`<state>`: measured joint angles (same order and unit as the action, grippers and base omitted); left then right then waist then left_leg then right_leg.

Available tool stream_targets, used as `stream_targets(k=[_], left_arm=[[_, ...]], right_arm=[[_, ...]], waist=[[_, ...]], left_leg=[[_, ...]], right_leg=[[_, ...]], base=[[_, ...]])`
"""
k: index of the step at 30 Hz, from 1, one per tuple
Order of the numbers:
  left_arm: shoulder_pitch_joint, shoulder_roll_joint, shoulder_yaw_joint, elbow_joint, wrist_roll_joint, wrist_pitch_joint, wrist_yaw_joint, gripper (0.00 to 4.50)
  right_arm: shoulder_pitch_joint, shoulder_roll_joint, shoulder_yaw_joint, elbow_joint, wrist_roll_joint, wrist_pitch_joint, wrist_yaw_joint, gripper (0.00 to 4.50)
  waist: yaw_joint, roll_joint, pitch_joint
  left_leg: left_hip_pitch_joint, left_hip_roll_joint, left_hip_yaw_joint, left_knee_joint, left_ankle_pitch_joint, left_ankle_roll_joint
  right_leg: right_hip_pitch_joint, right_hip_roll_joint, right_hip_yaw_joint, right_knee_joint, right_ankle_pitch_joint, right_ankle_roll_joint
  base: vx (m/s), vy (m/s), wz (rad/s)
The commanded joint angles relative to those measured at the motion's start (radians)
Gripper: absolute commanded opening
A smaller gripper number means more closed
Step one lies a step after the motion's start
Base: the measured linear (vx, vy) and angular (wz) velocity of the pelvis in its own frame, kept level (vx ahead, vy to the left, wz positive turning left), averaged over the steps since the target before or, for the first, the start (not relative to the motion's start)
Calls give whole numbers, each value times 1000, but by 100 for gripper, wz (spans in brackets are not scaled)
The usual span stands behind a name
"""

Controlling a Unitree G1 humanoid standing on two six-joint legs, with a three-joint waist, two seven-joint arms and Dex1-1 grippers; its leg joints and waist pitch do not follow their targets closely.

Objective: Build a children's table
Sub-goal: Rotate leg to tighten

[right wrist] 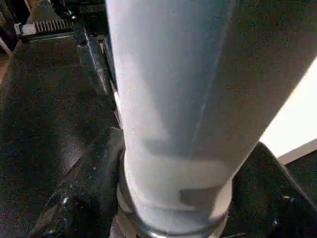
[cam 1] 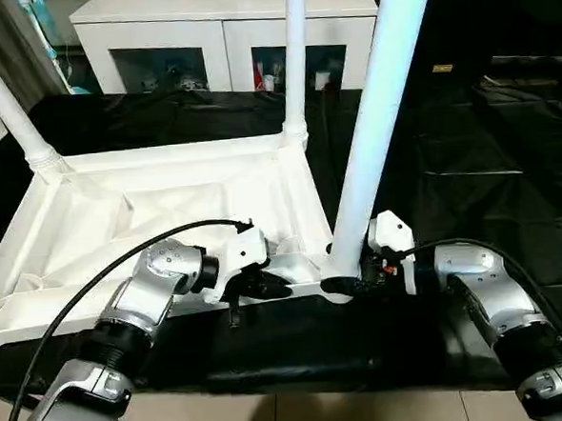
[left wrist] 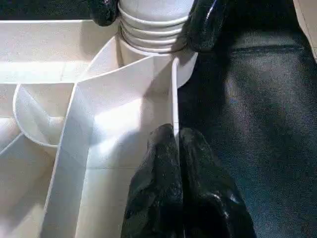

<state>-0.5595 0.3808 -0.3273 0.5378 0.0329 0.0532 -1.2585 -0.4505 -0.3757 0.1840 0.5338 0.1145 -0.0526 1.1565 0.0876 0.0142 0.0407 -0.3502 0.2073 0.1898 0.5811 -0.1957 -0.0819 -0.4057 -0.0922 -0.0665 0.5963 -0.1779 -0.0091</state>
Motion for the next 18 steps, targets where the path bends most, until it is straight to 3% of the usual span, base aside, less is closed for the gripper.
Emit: stream_targets(k=[1,6,8,10,12,13,18], left_arm=[[23,12,-40,8,22,15,-20,0],[18,2,-36,29,27,31,4,0],[-11,-35,-17,99,41,53,90,0],[-32,-57,-2,139,45,69,142,0],[-53,-79,10,176,50,79,195,0],[-92,-123,34,234,51,107,289,0],[-169,-224,86,350,38,154,475,0]], right_arm=[[-9,-1,7,17,-2,-2,6,264],[-15,34,-15,53,-4,9,-71,264],[-35,88,-45,120,-38,24,-251,264],[-42,116,-61,140,-36,39,-312,263],[-48,144,-75,152,-34,50,-371,263],[-63,197,-99,174,-31,79,-482,263],[-122,297,-140,277,-62,89,-766,263]], waist=[[-1,-10,-60],[-1,-6,-61],[-14,-4,-52],[-19,-5,-50],[-22,-3,-49],[-29,-3,-49],[-36,-1,-49]], left_leg=[[-1,24,-3,-61,-137,90],[-1,24,-2,-60,-140,88],[1,20,-2,-67,-198,52],[5,18,-8,-71,-252,22],[8,17,-9,-72,-270,14],[8,15,-10,-74,-276,7],[4,11,-13,-75,-287,-7]], right_leg=[[56,-45,38,-48,-91,-261],[55,-45,38,-48,-88,-264],[48,-45,39,-62,-191,-247],[49,-48,38,-72,-302,-213],[46,-49,40,-77,-338,-197],[44,-45,40,-81,-361,-184],[43,-46,37,-87,-393,-166]], base=[[0,0,0],[0,0,0],[0,0,0],[0,0,0],[0,0,0],[0,0,0],[0,0,0]])
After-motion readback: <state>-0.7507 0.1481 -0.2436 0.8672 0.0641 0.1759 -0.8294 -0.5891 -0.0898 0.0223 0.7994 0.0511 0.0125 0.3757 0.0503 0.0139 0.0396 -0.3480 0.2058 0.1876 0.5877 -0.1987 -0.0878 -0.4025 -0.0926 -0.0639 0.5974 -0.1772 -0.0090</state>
